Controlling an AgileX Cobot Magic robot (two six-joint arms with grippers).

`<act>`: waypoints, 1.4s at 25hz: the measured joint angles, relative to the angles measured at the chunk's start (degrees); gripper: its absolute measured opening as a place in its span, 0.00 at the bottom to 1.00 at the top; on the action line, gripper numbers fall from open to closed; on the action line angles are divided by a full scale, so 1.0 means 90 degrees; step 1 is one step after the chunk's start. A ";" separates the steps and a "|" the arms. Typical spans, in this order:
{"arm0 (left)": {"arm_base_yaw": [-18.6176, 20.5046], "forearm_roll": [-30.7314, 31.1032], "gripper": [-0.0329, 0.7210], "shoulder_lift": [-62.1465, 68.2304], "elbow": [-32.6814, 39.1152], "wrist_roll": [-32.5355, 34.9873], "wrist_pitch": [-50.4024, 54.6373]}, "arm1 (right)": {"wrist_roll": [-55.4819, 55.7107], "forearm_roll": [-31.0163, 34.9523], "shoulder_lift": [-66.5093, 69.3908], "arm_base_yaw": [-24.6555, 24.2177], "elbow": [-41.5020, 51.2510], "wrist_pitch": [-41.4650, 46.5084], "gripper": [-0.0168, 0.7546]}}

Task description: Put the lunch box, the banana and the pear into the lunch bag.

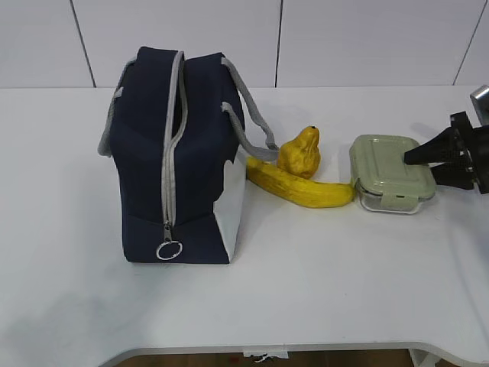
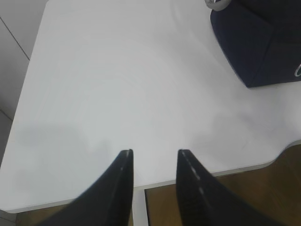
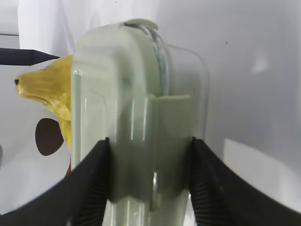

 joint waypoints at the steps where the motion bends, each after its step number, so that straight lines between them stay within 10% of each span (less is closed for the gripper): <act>1: 0.0000 0.0000 0.36 0.0000 0.0000 0.0000 0.0000 | 0.0218 -0.0102 -0.0067 0.0009 0.0000 0.0002 0.49; 16: 0.0000 -0.0427 0.36 0.1084 -0.0968 0.0000 0.0473 | 0.1890 -0.0957 -0.1709 0.0024 0.0012 -0.0057 0.49; 25: 0.0000 -0.2772 0.36 0.2933 -0.1720 0.0000 0.0434 | 0.2224 -0.0656 -0.2924 0.0024 0.0033 0.0036 0.49; 35: -0.0011 -0.4844 0.59 0.5950 -0.1945 0.1194 -0.0553 | 0.2253 0.0242 -0.3258 0.0796 0.0039 0.0109 0.49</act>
